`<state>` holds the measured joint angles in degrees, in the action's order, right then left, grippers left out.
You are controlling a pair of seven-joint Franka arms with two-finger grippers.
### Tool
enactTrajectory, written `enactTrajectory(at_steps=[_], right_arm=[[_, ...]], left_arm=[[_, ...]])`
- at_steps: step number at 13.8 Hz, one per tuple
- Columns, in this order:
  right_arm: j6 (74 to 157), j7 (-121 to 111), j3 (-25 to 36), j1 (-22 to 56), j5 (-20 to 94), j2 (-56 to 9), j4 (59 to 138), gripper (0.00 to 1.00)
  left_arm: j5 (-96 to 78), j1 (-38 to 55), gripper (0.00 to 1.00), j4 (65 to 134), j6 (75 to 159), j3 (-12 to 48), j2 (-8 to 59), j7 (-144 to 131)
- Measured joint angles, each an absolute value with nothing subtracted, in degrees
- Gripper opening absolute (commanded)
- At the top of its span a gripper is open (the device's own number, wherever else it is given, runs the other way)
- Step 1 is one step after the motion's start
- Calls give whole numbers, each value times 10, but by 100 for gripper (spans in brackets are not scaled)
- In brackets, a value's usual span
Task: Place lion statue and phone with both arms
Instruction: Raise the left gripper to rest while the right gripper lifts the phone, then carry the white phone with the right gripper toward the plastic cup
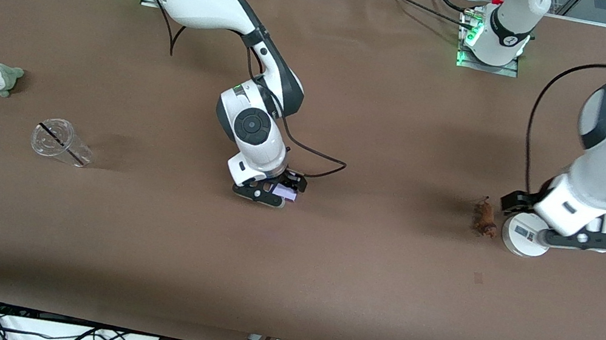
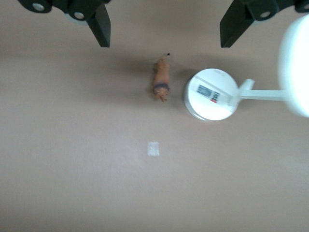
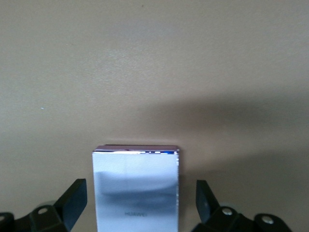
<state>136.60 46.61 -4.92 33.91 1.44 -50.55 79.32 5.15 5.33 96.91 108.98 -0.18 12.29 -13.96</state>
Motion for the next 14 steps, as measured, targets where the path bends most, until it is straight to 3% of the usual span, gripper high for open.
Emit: enactTrajectory(at_steps=[8,11,12,14], right_arm=[[1371,473,-29,364,9,-536,772,98],[1371,473,-28,364,8,-536,771,66],[1369,473,-28,364,7,-535,771,60],[1369,473,-25,365,6,-534,769,60]], left_arm=[[1,7,100,961,999,-38,43,-107],[1,0,100,950,962,-48,35,-83],[1,0,100,947,956,-47,35,-82],[0,1,100,944,948,-45,36,-82]])
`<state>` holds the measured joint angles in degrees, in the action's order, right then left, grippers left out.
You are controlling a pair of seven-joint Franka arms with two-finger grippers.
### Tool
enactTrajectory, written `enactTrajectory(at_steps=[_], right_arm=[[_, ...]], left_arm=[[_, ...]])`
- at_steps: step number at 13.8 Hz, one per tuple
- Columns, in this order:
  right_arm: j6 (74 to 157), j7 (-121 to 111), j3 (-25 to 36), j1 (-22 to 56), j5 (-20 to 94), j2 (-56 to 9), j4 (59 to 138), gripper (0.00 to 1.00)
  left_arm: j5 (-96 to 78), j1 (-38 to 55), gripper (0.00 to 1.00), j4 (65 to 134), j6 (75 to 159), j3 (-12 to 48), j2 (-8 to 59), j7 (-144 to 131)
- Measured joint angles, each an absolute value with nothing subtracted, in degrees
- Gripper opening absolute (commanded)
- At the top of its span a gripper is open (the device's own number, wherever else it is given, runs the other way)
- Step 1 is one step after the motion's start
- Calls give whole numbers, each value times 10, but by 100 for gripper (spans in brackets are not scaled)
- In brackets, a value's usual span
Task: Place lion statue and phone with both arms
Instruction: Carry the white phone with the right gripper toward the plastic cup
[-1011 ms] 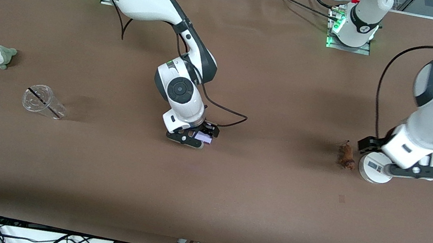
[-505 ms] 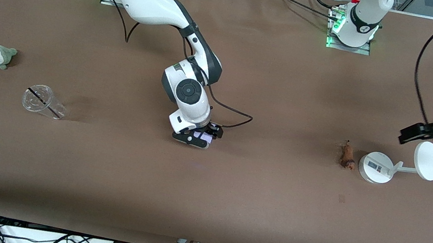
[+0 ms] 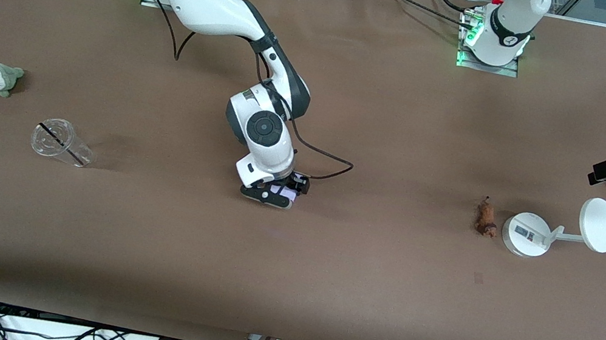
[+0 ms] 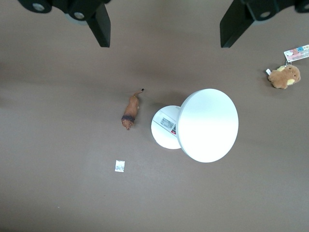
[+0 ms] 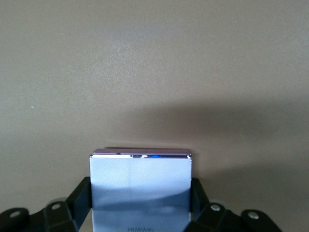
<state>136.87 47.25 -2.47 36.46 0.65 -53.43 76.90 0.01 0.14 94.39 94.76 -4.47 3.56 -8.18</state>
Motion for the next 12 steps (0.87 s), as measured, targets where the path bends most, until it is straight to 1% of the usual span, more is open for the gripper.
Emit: enactTrajectory(at_steps=[2,4,8,10,12], right_arm=[[1352,464,-17,364,6,-531,761,60],[1299,435,-11,352,6,-510,747,60],[1129,325,-7,315,5,-405,739,62],[1053,254,16,309,5,-357,740,62],[1012,190,51,308,5,-319,750,62]], left_arm=[[-3,3,100,930,920,-43,40,-82],[-10,3,100,910,905,-43,50,-82],[-11,7,100,895,898,-41,59,-82],[-11,7,100,895,897,-40,59,-82],[-11,8,100,895,897,-40,59,-82]])
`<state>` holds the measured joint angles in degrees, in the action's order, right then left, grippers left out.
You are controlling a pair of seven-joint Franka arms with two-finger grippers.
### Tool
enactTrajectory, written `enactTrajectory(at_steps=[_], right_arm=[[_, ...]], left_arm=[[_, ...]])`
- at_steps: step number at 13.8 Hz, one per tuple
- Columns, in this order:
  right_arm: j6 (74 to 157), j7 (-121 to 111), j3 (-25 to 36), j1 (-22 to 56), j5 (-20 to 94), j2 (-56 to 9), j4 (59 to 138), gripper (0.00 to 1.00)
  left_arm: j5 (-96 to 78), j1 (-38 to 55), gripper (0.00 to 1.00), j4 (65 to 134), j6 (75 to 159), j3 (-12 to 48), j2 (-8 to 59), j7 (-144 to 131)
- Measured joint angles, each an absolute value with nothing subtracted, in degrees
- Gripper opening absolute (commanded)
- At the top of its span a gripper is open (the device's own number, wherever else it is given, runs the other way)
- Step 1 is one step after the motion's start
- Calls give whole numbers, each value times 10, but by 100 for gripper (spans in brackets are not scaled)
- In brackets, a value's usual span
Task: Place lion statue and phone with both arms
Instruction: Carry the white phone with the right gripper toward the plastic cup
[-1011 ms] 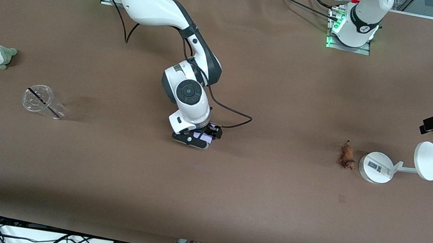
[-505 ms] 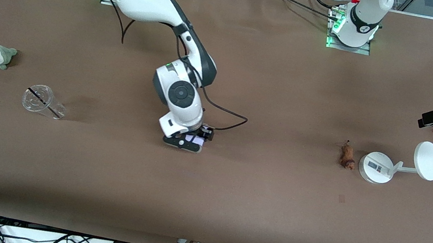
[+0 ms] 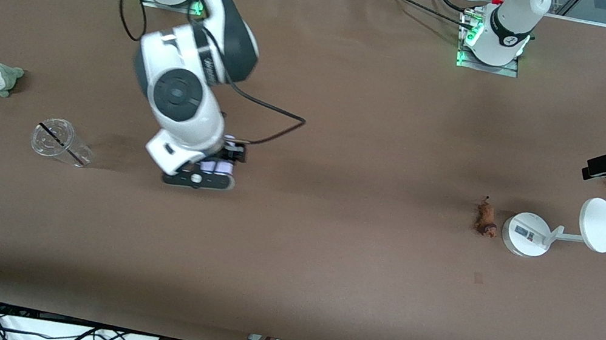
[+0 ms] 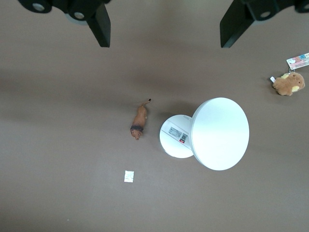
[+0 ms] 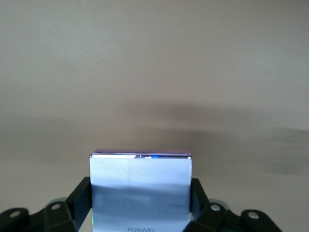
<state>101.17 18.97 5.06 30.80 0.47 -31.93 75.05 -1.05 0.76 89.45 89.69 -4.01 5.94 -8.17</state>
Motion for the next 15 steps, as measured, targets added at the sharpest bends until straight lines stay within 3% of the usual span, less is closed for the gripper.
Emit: enactTrajectory(at_steps=[4,9,15], right_arm=[[970,33,136,306,5,-243,803,62],[980,-90,231,301,5,-182,895,62],[1148,-102,252,301,30,-186,1021,62]], left_arm=[[-11,8,100,894,897,-39,61,-82],[-11,8,100,894,897,-37,62,-82],[-11,8,100,894,897,-37,63,-82]])
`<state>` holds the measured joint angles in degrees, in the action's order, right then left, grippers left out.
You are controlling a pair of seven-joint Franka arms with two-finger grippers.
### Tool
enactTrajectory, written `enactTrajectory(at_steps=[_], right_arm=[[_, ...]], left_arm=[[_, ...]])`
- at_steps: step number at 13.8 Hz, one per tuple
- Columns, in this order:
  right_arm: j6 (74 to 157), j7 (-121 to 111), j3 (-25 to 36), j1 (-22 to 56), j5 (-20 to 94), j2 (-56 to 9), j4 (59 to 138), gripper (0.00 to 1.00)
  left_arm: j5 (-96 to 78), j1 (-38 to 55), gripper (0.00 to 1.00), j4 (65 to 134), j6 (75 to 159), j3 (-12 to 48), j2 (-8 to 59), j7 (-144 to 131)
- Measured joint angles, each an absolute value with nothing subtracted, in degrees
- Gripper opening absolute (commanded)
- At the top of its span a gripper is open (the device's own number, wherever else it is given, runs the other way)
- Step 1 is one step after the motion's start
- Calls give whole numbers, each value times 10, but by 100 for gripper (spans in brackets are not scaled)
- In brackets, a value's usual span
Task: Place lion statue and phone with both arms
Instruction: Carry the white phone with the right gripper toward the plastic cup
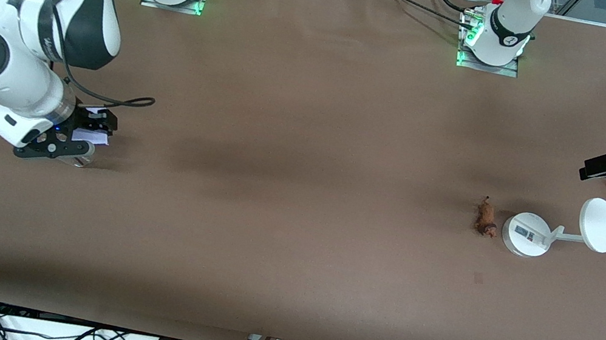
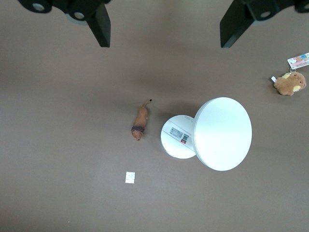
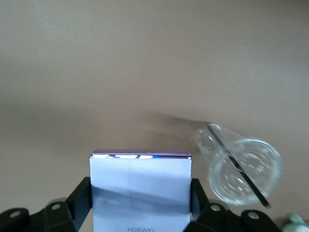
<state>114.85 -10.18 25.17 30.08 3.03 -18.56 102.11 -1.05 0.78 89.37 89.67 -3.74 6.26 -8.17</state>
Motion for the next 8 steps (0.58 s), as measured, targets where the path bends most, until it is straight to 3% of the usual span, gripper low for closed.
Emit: enactTrajectory(at_steps=[4,8], right_arm=[[1265,-110,255,294,65,-203,1091,62],[1309,-149,255,285,143,-249,1100,62]], left_arm=[[-11,8,100,894,897,-37,63,-82],[-11,8,100,893,897,-37,63,-82]])
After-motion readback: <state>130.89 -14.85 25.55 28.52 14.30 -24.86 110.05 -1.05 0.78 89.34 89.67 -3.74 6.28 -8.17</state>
